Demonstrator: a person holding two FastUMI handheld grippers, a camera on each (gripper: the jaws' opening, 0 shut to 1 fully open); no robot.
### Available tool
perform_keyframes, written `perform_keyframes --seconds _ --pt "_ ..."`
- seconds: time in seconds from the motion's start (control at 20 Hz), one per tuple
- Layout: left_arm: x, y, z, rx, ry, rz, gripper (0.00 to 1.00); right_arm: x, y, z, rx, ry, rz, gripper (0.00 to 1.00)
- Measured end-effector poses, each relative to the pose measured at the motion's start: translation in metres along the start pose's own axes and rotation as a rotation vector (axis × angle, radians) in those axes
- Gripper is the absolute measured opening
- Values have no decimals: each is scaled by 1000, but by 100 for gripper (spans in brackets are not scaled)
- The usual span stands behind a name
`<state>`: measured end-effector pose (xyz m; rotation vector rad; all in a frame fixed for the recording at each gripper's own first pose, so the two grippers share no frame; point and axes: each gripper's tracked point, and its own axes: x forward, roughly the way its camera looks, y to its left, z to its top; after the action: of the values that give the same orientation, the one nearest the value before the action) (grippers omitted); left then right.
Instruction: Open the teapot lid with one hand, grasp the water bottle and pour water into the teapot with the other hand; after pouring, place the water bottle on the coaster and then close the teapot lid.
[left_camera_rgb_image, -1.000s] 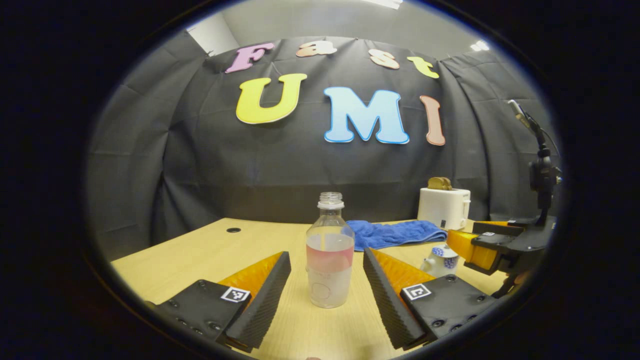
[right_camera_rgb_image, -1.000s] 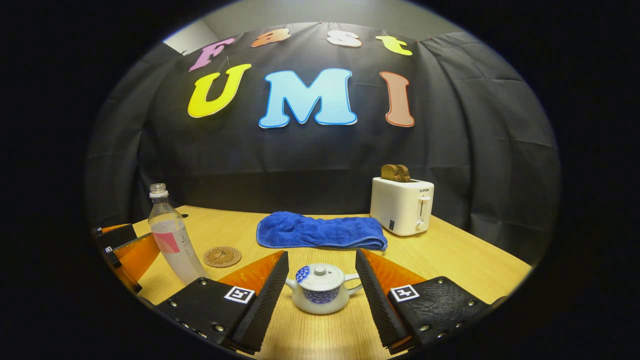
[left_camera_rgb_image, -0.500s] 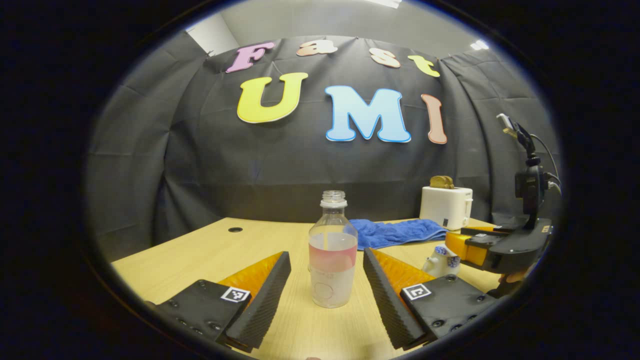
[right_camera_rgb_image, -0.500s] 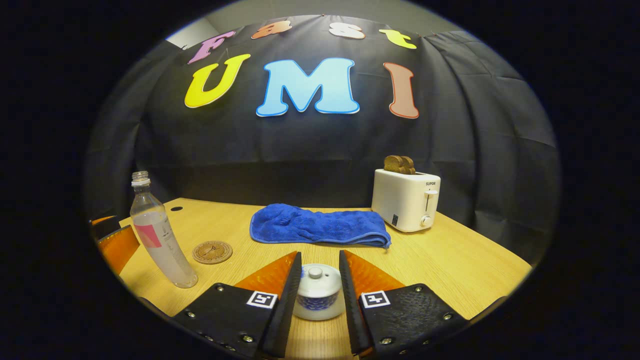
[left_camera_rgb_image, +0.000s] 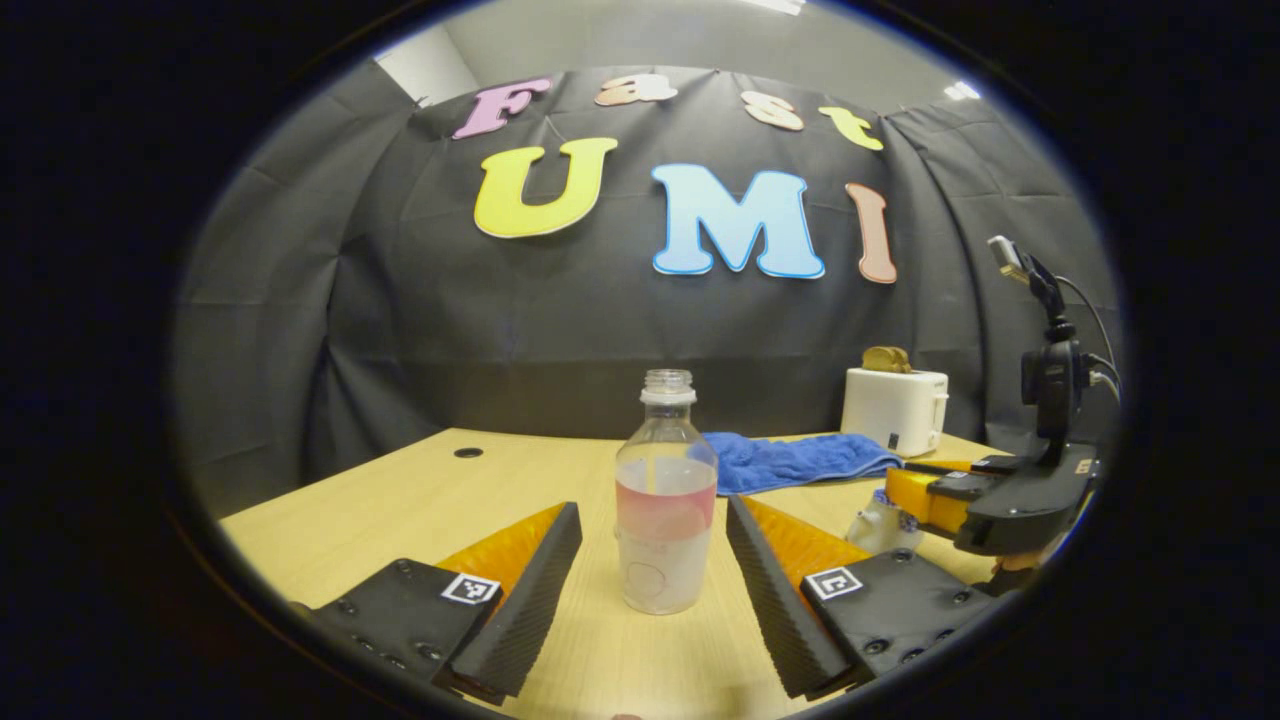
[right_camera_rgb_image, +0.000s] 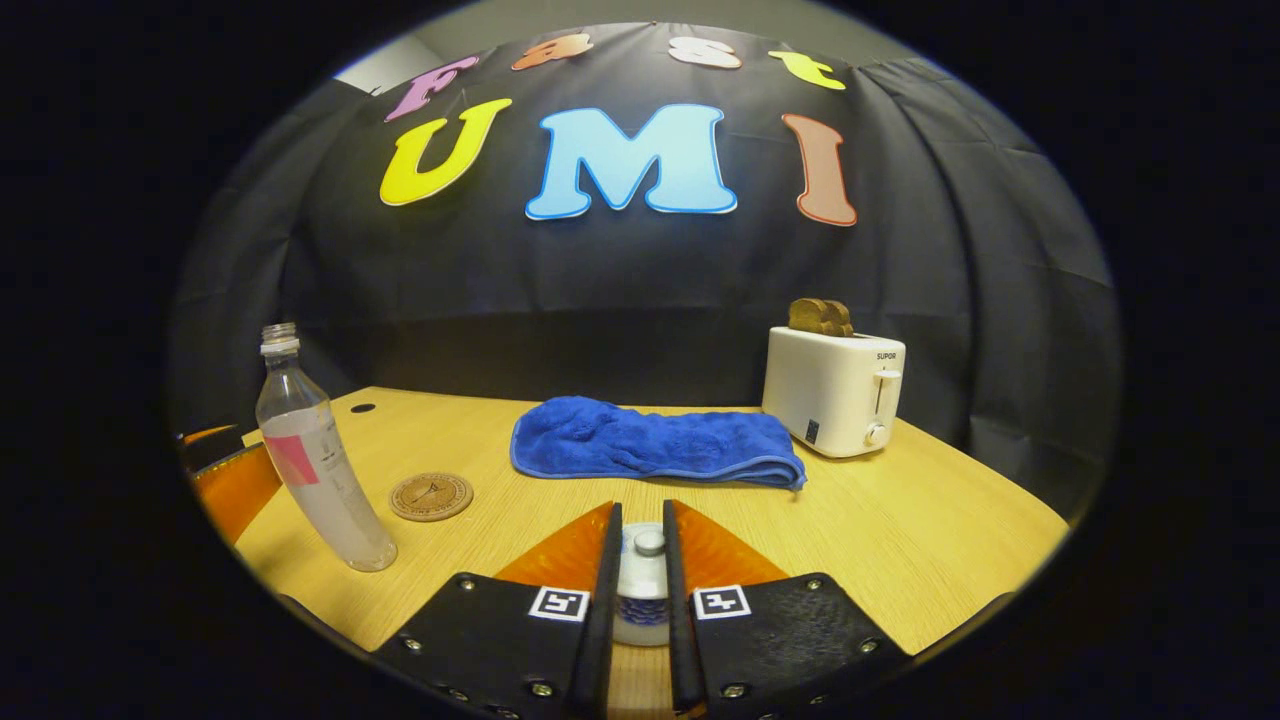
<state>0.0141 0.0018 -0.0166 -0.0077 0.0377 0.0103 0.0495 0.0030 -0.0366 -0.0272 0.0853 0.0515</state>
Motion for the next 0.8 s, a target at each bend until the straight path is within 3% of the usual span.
perform_keyframes --seconds 0.3,0.35,0.4,0.8 --pt "3 1 -3 -2 4 0 100 9 -4 -1 -20 -2 -21 24" --pt "3 1 -3 -2 7 1 100 -6 -11 3 19 -6 -21 24" --pt "3 2 -4 -2 9 1 100 -3 -7 1 29 -4 -22 1" --pt "11 3 -15 15 37 -2 100 -3 -6 12 80 -52 1 1"
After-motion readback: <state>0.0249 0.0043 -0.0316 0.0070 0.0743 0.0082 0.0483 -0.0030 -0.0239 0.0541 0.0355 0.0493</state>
